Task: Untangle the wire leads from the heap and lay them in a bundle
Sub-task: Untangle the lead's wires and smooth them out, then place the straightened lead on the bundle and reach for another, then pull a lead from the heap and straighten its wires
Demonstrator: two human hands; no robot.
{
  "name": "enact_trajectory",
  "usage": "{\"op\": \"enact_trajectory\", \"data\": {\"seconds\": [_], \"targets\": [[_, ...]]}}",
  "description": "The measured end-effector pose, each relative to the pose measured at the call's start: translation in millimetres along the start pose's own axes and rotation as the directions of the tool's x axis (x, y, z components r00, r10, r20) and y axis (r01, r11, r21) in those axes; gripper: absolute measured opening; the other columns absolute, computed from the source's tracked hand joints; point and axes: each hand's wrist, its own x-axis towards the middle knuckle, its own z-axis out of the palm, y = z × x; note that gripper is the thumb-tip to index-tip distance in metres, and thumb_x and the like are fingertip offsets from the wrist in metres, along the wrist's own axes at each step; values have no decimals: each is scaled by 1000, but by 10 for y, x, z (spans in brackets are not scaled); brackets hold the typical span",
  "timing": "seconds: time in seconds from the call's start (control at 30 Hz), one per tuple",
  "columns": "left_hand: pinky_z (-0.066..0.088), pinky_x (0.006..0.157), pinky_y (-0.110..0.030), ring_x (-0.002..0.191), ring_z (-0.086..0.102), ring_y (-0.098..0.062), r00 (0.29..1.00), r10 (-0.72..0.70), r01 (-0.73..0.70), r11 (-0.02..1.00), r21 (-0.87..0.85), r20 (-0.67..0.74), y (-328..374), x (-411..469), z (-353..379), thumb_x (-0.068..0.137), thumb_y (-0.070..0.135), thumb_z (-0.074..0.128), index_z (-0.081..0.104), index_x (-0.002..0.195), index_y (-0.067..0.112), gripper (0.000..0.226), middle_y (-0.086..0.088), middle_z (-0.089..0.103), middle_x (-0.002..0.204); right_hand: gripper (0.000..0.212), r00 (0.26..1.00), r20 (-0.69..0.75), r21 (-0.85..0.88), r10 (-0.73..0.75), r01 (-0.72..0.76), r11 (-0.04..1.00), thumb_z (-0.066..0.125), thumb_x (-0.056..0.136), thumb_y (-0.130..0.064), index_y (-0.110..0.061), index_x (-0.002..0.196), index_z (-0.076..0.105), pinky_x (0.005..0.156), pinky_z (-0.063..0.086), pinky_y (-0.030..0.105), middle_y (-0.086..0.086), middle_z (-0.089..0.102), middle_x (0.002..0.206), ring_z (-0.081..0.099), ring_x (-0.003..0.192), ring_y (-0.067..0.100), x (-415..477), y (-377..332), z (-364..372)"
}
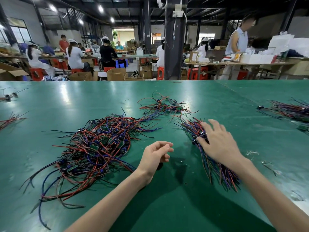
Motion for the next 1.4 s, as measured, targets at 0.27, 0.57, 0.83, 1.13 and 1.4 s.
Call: {"op": "enact_trajectory", "data": {"seconds": [0.27,0.57,0.83,1.13,1.4], "targets": [[42,78,-20,86,54,-11,879,408,-442,503,743,247,-68,-121,32,94,18,54,66,99,12,14,1,66,91,58,981,148,-174,-129,154,973,24,100,-48,-24,152,12,118,1,36,-1,-14,160,-8,147,16,-19,51,334],[41,87,-36,100,49,-27,804,593,45,-104,994,25,656,20,-519,74,-5,48,62,107,8,37,-10,63,103,59,991,82,-214,-110,125,969,22,100,-49,-21,151,18,119,-1,39,4,-10,160,-10,147,18,-16,23,350],[46,97,-41,115,52,-27,916,-7,391,-198,899,-400,859,37,-1301,87,7,46,64,108,24,32,-7,59,124,57,969,-9,-122,-245,242,963,29,98,-48,-23,149,25,117,-8,36,3,-4,161,-9,147,17,-89,-247,313],[49,93,-35,108,57,-21,956,-55,281,-87,956,-286,930,7,-1494,84,0,46,61,99,37,43,2,64,116,56,921,-9,-19,-390,390,921,32,99,-46,-22,150,26,116,-12,30,1,1,161,-8,147,14,-191,-414,313],[41,94,-39,104,53,-25,890,426,124,125,984,-166,994,28,-1460,83,15,71,67,101,21,19,-2,70,94,53,920,-66,54,-387,391,919,40,99,-41,-20,147,33,117,-7,27,0,11,160,1,148,13,-215,-443,280]]}}
